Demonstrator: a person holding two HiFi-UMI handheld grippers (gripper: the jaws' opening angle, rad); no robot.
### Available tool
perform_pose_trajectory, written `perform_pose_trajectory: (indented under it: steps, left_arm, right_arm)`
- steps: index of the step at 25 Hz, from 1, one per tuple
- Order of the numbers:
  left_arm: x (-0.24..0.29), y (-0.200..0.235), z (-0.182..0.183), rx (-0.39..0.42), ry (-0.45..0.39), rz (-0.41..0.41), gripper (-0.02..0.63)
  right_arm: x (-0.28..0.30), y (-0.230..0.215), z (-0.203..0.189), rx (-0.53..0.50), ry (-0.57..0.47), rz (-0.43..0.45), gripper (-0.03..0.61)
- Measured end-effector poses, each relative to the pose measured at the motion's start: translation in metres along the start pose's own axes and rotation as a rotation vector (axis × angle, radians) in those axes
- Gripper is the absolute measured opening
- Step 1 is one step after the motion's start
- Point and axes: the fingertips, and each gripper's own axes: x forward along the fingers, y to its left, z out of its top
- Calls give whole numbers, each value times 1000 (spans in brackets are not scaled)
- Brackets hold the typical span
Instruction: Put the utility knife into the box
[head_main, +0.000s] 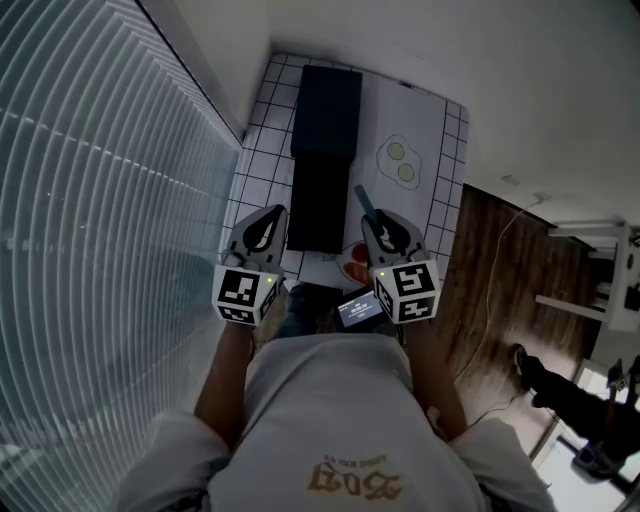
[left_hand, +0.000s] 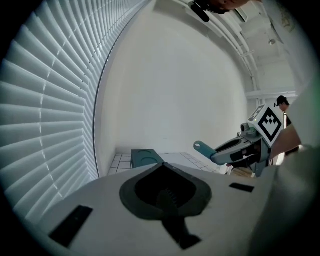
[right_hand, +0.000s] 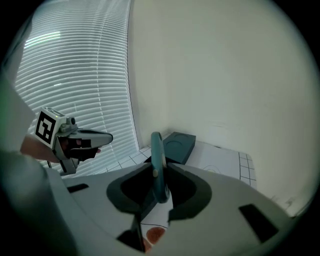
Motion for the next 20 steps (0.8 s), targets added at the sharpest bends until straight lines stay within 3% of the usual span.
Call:
perform_pose_trajectory:
  steps: [20]
  left_arm:
    - [20, 19, -52, -40, 105, -53, 8]
  right_arm:
    - [57, 37, -47, -15, 141, 65, 95]
